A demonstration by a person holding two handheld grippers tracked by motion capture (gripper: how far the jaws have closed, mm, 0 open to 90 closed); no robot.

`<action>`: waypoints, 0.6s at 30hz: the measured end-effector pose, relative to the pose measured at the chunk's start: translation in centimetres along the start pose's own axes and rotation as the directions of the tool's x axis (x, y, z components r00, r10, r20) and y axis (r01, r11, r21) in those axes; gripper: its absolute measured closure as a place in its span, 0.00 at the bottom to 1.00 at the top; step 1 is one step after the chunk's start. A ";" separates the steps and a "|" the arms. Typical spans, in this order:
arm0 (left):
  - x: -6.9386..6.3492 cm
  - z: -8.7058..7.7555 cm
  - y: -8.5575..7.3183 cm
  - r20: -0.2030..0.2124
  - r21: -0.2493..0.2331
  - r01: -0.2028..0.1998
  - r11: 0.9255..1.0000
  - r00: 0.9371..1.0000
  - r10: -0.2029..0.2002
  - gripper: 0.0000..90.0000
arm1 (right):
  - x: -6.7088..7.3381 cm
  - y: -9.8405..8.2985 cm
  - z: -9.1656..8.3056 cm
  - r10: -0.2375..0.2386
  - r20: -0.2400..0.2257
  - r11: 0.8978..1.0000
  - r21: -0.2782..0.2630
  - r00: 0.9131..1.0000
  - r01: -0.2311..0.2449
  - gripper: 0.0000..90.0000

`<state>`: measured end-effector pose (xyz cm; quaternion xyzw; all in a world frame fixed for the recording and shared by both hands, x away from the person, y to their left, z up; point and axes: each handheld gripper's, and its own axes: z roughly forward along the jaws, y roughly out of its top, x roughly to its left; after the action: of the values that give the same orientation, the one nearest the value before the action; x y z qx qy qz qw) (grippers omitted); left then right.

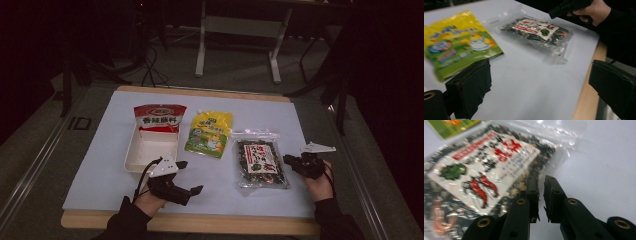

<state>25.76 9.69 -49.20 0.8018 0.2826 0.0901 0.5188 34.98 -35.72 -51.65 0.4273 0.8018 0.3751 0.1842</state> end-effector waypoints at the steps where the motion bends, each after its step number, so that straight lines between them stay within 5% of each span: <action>1: -0.1 0.2 0.1 0.010 0.011 -0.004 1.000 1.000 0.004 0.08 | 0.2 0.1 -0.2 -0.006 -0.003 1.000 -0.012 1.000 0.006 0.87; 11: -0.6 2.2 1.4 0.040 0.054 -0.014 0.998 0.999 0.012 0.08 | 2.4 0.8 -2.2 -0.089 0.043 0.992 -0.087 0.995 0.093 0.62; 18: -1.1 4.0 2.9 0.075 0.061 -0.022 0.998 0.997 0.018 0.12 | 3.2 1.0 -3.2 -0.093 0.048 0.984 -0.146 0.995 0.099 0.44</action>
<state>27.65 5.11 -48.22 0.8231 0.2577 0.0566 0.5028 31.79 -34.15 -48.73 0.3807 0.7874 0.4156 0.2497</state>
